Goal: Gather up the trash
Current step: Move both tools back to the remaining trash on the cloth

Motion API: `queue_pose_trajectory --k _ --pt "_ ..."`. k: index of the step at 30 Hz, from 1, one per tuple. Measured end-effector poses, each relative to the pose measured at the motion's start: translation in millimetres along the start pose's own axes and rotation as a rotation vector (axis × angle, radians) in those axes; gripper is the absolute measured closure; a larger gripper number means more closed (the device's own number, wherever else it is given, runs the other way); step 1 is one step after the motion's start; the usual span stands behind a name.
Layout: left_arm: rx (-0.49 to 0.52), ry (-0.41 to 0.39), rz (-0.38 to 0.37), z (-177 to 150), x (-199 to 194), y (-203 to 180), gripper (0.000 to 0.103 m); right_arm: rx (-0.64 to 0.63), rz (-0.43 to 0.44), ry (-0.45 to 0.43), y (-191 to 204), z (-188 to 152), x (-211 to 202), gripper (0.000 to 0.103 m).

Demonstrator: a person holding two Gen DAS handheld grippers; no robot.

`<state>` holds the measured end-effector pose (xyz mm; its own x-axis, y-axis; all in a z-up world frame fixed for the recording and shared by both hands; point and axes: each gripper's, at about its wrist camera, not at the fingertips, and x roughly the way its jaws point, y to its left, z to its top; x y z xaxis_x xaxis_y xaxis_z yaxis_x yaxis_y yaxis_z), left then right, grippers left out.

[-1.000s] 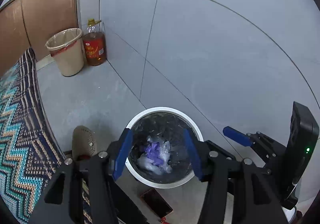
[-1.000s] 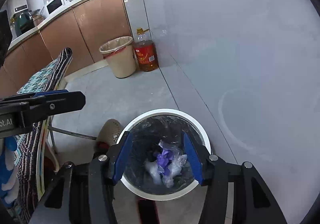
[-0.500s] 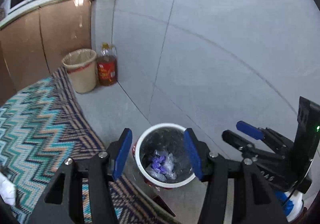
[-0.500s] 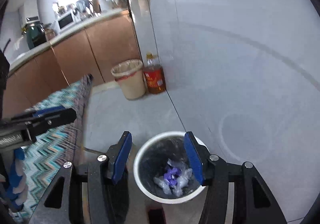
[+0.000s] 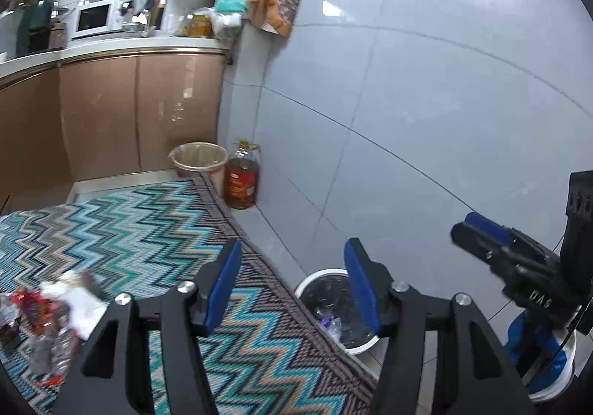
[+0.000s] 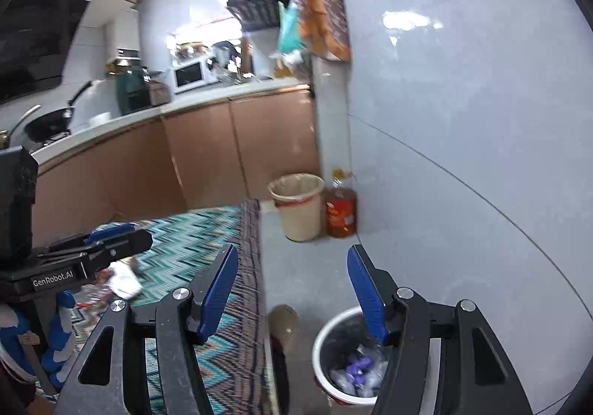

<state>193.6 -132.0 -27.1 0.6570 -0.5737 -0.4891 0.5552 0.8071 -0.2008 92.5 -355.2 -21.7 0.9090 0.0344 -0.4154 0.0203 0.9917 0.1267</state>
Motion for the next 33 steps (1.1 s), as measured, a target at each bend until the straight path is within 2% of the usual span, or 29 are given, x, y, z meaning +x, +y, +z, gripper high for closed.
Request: queue_pose_trajectory --k 10,19,26,33 --pt "-0.075 -0.097 0.122 -8.5 -84.5 70.0 0.044 -0.086 0.084 -0.057 55.0 18.4 -17.8 0.042" --pt "-0.192 -0.141 0.262 -26.0 -132.7 144.9 0.044 -0.121 0.151 -0.059 81.2 21.8 -12.5 0.042" --pt "-0.28 -0.149 0.341 -41.9 -149.2 187.4 0.044 -0.134 0.211 -0.008 93.5 15.6 14.3 0.042" --pt "-0.346 -0.099 0.38 -52.5 -140.2 217.7 0.044 -0.15 0.268 0.055 109.0 8.6 45.1 0.041"
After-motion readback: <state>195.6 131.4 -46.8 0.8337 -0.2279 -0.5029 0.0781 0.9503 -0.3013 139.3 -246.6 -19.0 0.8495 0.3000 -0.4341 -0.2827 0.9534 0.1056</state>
